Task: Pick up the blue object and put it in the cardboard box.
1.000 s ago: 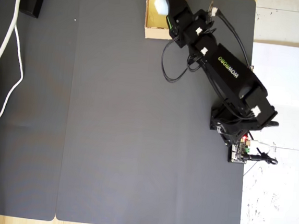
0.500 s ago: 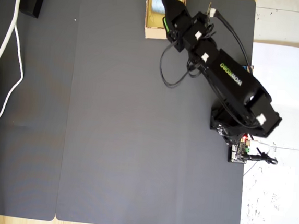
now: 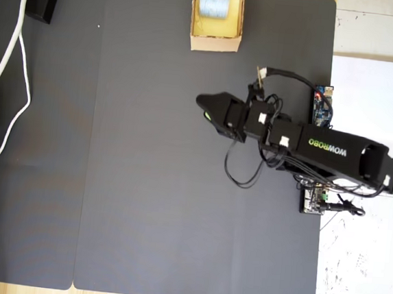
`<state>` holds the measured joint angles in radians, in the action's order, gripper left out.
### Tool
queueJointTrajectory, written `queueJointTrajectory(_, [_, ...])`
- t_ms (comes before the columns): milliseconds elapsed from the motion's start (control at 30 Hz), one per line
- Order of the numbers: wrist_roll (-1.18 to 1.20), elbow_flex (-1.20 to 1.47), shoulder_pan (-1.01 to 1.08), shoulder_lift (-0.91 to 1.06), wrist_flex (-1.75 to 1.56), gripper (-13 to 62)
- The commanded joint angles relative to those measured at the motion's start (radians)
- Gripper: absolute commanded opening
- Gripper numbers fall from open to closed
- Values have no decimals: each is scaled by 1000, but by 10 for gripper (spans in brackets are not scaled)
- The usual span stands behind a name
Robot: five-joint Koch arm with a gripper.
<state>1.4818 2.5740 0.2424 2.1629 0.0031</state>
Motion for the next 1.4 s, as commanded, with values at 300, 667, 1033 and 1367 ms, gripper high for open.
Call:
queueJointTrajectory(300, [28,190,-184,198,-107,334])
queueJointTrajectory(667, [71,426,-187,207,-192,347])
queueJointTrajectory(1033, [72,546,-169,207,-184,348])
queueJointTrajectory(1367, [66,546,-146,206,-61,352])
